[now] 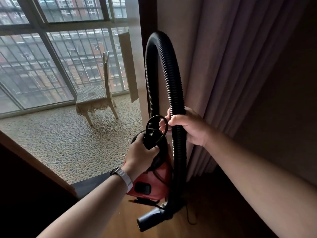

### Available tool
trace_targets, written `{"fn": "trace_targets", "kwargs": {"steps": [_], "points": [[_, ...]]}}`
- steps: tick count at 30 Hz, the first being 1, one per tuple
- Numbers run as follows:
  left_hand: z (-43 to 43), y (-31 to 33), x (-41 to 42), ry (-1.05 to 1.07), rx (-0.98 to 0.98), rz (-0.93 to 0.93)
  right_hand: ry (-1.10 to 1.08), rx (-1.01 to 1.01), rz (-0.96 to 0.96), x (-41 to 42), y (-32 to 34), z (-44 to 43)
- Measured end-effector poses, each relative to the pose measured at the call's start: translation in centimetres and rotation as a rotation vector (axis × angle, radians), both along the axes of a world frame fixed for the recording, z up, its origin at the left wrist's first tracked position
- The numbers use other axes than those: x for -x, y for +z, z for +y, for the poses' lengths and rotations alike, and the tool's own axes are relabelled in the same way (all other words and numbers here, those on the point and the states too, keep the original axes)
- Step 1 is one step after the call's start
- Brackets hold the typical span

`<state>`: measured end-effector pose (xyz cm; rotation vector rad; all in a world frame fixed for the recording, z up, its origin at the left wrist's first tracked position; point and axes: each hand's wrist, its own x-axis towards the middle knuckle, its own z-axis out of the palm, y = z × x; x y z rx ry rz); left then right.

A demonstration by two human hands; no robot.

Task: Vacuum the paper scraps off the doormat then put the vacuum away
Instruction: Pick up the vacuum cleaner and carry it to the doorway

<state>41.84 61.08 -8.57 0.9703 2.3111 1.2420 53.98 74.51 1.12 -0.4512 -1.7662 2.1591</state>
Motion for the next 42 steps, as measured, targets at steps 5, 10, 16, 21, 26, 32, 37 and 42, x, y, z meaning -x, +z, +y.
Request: {"fn": "trace_targets", "kwargs": {"steps": [5,10,16,21,26,32,37,42], "points": [[-1.0,0.2,1.8,0.014,0.020,0.033,-0.057,-0.126,-0.101,-0.6,-1.4,0.2],[-3.1,1.2,4.1,0.085,-0.010,0.057,-0.071,-0.330,-0.207,0.2,-2.7,-2.0],[-7.6,2.6,8.0,0.150,-0.028,0.090,-0.100,-0.359,-0.209,3.5,-3.5,-5.8],[-12.2,3.1,11.9,0.229,-0.008,0.117,-0.291,-0.349,-0.102,7.4,-5.8,-8.4],[-17.0,3.6,15.2,0.313,-0.020,0.143,-0.332,-0.387,-0.047,12.3,-7.0,-11.7],[-23.1,3.7,18.8,0.469,-0.033,0.141,-0.215,-0.463,-0.141,18.3,-7.9,-15.1],[-27.1,3.4,21.1,0.614,-0.059,0.090,-0.073,-0.467,-0.148,24.6,-8.4,-18.1],[-30.7,2.1,23.9,0.781,-0.057,0.057,0.101,-0.452,-0.128,31.5,-9.8,-21.0]]}}
